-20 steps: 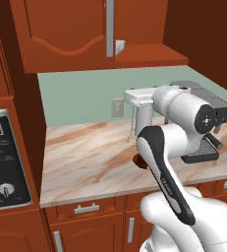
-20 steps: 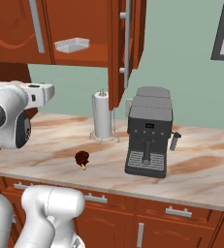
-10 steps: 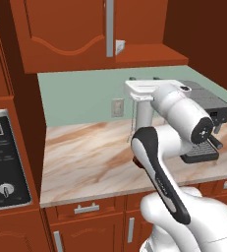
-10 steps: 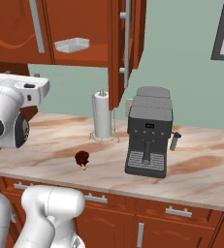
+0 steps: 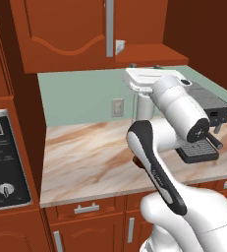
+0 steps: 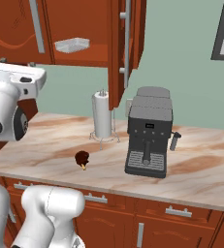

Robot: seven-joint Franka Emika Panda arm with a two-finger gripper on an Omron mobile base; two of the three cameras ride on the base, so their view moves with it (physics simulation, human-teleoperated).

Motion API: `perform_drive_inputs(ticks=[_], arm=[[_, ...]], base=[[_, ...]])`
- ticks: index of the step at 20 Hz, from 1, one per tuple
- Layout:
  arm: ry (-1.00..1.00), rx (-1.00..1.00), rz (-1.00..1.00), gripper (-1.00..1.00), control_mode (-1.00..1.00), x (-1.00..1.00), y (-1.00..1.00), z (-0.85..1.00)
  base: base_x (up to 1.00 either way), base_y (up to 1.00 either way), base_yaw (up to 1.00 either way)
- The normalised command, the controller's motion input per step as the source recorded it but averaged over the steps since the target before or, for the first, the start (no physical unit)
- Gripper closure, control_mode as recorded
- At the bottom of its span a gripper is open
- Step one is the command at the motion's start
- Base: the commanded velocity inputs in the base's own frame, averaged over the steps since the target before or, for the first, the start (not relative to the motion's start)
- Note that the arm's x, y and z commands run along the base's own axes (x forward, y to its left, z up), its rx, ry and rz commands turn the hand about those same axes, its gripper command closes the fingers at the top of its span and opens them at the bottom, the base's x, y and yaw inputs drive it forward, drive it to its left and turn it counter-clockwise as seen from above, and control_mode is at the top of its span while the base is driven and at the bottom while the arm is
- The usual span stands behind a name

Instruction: Retrieve the tupperware from the cabinet, then place the raw meat into the tupperware to avoid contamination.

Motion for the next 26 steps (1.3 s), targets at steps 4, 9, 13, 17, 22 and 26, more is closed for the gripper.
perform_drive_inputs(ticks=[4, 9, 13, 17, 22, 26], arm=[[0.0, 0.0, 0.0, -1.0, -1.0, 0.05, 0.16, 0.08], [0.0, -0.01, 0.0, -1.0, -1.0, 0.09, 0.11, 0.12], [0.0, -0.04, 0.0, -1.0, -1.0, 0.01, 0.01, 0.19], [0.0, -0.09, 0.0, -1.0, -1.0, 0.0, 0.0, 0.16], [0.0, -0.13, 0.0, -1.0, -1.0, 0.0, 0.0, 0.1], [0.0, -0.16, 0.0, -1.0, -1.0, 0.0, -0.03, 0.01]], base=[[0.0, 0.0, 0.0], [0.0, 0.0, 0.0], [0.0, 0.0, 0.0], [0.0, 0.0, 0.0], [0.0, 0.0, 0.0], [0.0, 0.0, 0.0]])
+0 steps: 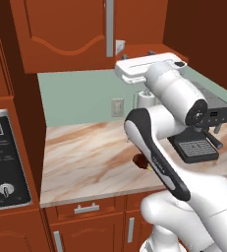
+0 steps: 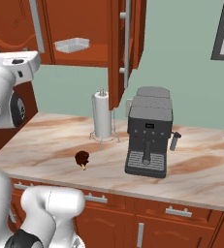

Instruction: Retrieve the tupperware from the cabinet, then place the raw meat into the tupperware to avoid contamination.

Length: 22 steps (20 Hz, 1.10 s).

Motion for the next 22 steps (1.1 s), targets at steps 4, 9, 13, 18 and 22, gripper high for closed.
perform_drive_inputs(ticks=[4, 9, 13, 18, 22], arm=[[0.0, -0.14, 0.0, -1.0, -1.0, 0.0, -0.06, 0.0], [-0.02, -0.03, -0.01, -1.0, -1.0, 0.14, 0.0, 0.0], [-0.04, 0.0, -0.02, -1.0, -1.0, 0.17, 0.01, -0.05], [-0.04, 0.0, -0.02, -1.0, -1.0, 0.12, 0.09, -0.09], [-0.02, 0.0, -0.03, -1.0, -1.0, 0.16, 0.08, -0.03]], base=[[0.0, 0.0, 0.0], [0.0, 0.0, 0.0], [0.0, 0.0, 0.0], [0.0, 0.0, 0.0], [0.0, 0.0, 0.0]])
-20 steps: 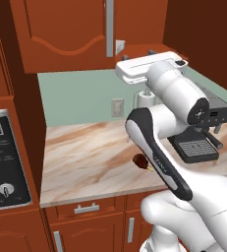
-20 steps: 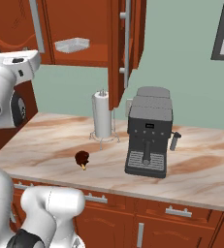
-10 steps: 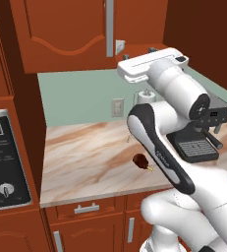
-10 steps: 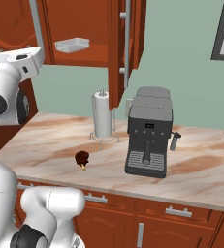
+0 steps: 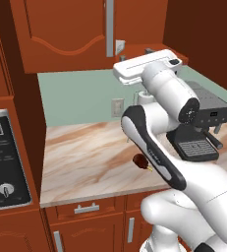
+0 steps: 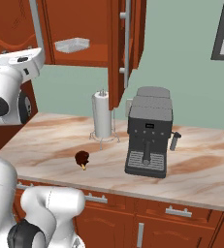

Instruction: Retrieve the tupperware from the cabinet, then place the raw meat into the tupperware to avoid contamination.

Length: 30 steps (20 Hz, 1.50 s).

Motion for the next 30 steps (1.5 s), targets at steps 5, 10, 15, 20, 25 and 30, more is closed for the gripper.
perform_drive_inputs(ticks=[5, 10, 15, 20, 25, 30], arm=[[0.0, 0.0, -0.04, -1.0, -1.0, 0.11, 0.0, 0.02], [0.0, 0.0, -0.04, -1.0, -1.0, 0.13, 0.0, 0.0], [0.0, 0.0, -0.03, -1.0, -1.0, 0.17, 0.03, 0.0], [0.0, 0.0, -0.01, -1.0, -1.0, 0.16, 0.08, 0.0], [0.0, 0.0, 0.0, -1.0, -1.0, 0.17, 0.08, 0.0], [0.0, 0.0, 0.0, -1.0, -1.0, 0.2, 0.0, 0.0]], base=[[0.0, 0.0, 0.0], [0.0, 0.0, 0.0], [0.0, 0.0, 0.0], [0.0, 0.0, 0.0], [0.0, 0.0, 0.0], [0.0, 0.0, 0.0]])
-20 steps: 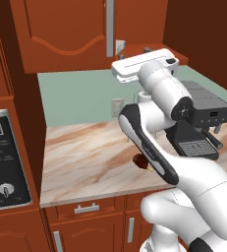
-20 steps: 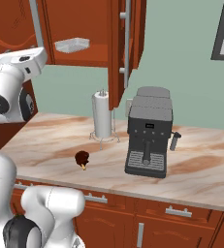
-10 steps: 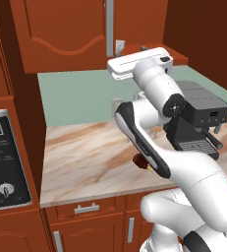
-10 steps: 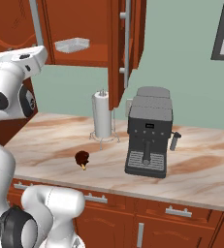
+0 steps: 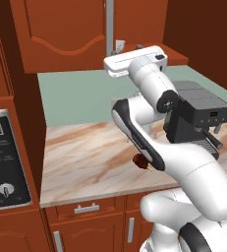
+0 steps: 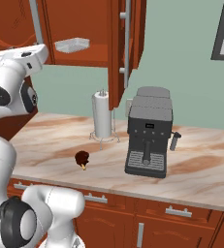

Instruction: Retrieve the tupperware from the cabinet, then place the raw meat into the tupperware to avoid contamination.

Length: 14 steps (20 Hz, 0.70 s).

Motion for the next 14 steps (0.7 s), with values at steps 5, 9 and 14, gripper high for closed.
perform_drive_inputs(ticks=[5, 9, 14], arm=[[0.0, 0.0, 0.0, -1.0, -1.0, 0.21, 0.0, 0.0], [0.0, 0.0, 0.0, -1.0, -1.0, 0.19, 0.0, 0.0], [0.0, 0.0, 0.0, -1.0, -1.0, 0.18, 0.01, 0.0]], base=[[0.0, 0.0, 0.0], [0.0, 0.0, 0.0], [0.0, 0.0, 0.0]])
